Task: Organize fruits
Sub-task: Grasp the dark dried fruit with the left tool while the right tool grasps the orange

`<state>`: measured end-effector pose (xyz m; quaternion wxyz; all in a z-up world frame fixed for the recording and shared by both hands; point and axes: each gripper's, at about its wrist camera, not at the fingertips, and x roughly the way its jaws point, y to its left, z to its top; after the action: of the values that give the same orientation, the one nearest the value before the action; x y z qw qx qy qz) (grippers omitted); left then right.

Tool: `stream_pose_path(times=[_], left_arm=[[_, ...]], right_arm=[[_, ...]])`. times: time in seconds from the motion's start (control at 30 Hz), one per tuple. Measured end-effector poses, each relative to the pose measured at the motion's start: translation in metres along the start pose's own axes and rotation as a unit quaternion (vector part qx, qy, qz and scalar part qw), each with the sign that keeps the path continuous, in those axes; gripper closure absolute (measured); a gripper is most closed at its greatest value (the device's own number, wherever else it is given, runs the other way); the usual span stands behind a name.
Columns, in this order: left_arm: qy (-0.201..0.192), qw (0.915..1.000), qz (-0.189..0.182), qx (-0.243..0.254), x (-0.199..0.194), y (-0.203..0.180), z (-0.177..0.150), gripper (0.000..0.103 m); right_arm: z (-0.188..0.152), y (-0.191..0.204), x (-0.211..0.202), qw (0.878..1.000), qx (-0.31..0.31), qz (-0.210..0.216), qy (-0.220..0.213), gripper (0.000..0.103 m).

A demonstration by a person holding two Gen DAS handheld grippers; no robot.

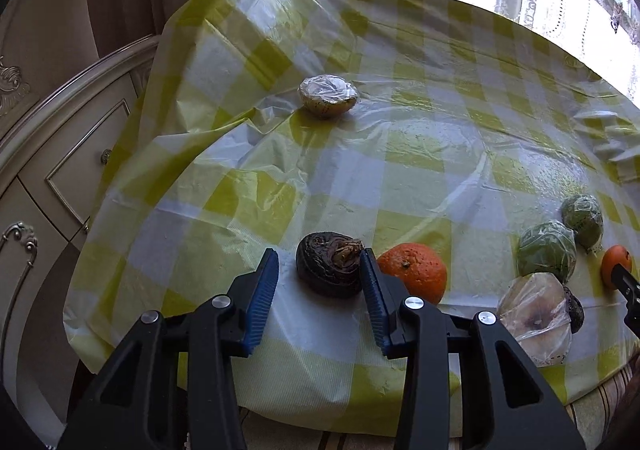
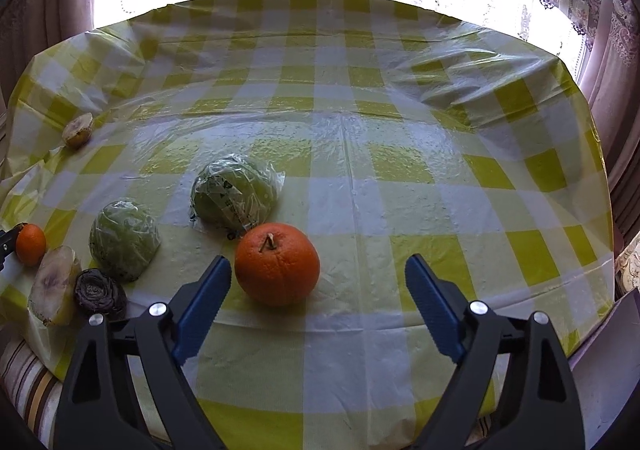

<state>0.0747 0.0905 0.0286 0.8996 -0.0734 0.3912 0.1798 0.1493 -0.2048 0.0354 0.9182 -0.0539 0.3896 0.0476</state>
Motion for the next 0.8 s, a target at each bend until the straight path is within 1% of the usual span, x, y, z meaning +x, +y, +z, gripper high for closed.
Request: stream_pose_path(times=[0.07,0.23,0.3,0.33,0.37,0.43,0.47,0.57,0.63,0.7,0.8], left_arm=[[-0.002,1.0,0.001,0.002,0.0,-0.001,-0.001,0.064],[0.003,0.9998,0.002,0.021,0.002,-0.007,-0.002,0.065],[0.004,0.9998,-0.001,0.019,0.003,-0.006,-0.001,0.065],[0.005,0.9998,-0.003,0.018,0.003,-0.005,-0.001,0.065],[0.005,0.9998,-0.005,0.02,0.004,-0.005,-0.001,0.065],[0.006,0.9997,-0.01,0.021,0.004,-0.004,-0.001,0.065],[0.007,0.9997,-0.011,0.023,0.005,-0.003,-0.001,0.065],[0.009,0.999,-0.009,0.042,0.004,-0.003,-0.002,0.065],[0.014,0.9969,-0.001,0.077,0.004,-0.01,-0.005,0.064],[0.02,0.994,0.005,0.107,0.006,-0.017,-0.008,0.067],[0.017,0.9943,0.0,0.105,0.007,-0.015,-0.007,0.067]], right_arm=[[0.0,0.002,0.002,1.0,-0.001,0.0,0.002,0.017],[0.001,0.007,0.01,1.0,-0.011,0.001,0.009,0.024],[0.001,0.009,0.013,1.0,-0.016,0.004,0.012,0.031],[0.001,0.01,0.013,1.0,-0.018,0.005,0.013,0.033],[0.001,0.011,0.014,1.0,-0.021,0.006,0.014,0.036],[0.001,0.015,0.013,0.999,-0.029,0.016,0.013,0.048],[0.001,0.016,0.012,0.999,-0.033,0.017,0.012,0.058],[0.0,0.014,0.011,0.999,-0.03,0.018,0.01,0.059],[-0.001,0.013,0.011,0.999,-0.027,0.02,0.01,0.059],[-0.001,0.012,0.011,0.999,-0.028,0.019,0.009,0.059],[-0.002,0.012,0.011,0.999,-0.027,0.02,0.009,0.059]])
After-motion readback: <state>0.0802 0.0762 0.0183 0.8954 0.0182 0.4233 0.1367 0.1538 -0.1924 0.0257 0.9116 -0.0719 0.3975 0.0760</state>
